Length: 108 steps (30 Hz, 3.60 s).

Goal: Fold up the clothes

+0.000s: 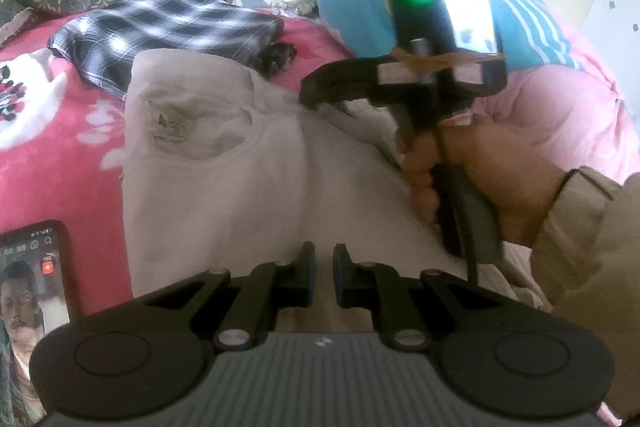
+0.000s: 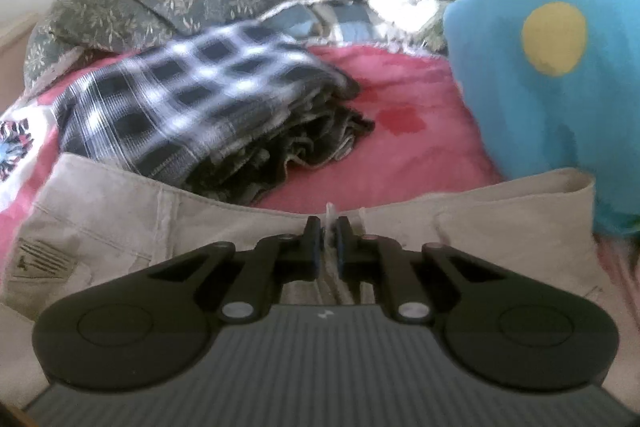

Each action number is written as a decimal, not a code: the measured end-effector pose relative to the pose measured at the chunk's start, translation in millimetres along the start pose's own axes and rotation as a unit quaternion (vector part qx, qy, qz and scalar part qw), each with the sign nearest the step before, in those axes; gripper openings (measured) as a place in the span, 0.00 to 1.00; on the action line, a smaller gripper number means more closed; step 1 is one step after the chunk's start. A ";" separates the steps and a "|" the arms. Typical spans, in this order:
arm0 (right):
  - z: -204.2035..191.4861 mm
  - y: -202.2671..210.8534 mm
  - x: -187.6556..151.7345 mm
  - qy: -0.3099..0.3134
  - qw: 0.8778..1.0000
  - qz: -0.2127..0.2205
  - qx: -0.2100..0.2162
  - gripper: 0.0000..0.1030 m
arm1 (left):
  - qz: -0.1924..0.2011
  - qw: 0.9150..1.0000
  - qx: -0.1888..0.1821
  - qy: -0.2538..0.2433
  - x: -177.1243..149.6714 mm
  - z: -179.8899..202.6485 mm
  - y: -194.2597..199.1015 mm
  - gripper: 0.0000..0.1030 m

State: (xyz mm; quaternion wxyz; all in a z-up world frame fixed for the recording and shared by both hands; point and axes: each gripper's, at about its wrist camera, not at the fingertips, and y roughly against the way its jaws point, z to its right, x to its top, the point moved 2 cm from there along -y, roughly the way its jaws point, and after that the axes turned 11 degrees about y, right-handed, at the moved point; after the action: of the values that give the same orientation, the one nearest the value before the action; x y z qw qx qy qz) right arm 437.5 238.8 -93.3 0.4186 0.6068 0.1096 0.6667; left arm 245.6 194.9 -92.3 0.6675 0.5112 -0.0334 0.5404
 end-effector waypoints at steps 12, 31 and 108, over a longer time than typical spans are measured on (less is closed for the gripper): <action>20.2 51.3 2.5 0.009 1.000 0.012 -0.016 0.25 | -0.002 1.000 0.000 0.002 0.4 0.9 -0.8 0.10; -1.1 20.4 -13.1 0.064 0.996 -0.044 -0.048 0.09 | -0.005 1.000 -0.001 0.003 1.2 0.3 -0.9 0.11; 120.5 35.4 -5.3 -0.275 0.961 0.020 -0.023 0.35 | 0.005 1.000 0.009 -0.003 -4.2 7.6 -1.1 0.14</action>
State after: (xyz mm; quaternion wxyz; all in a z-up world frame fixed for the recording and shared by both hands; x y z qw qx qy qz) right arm 530.5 169.4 -45.0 0.4331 0.7592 -0.0370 0.4844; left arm 248.6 186.6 -91.9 0.6599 0.5187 -0.0332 0.5426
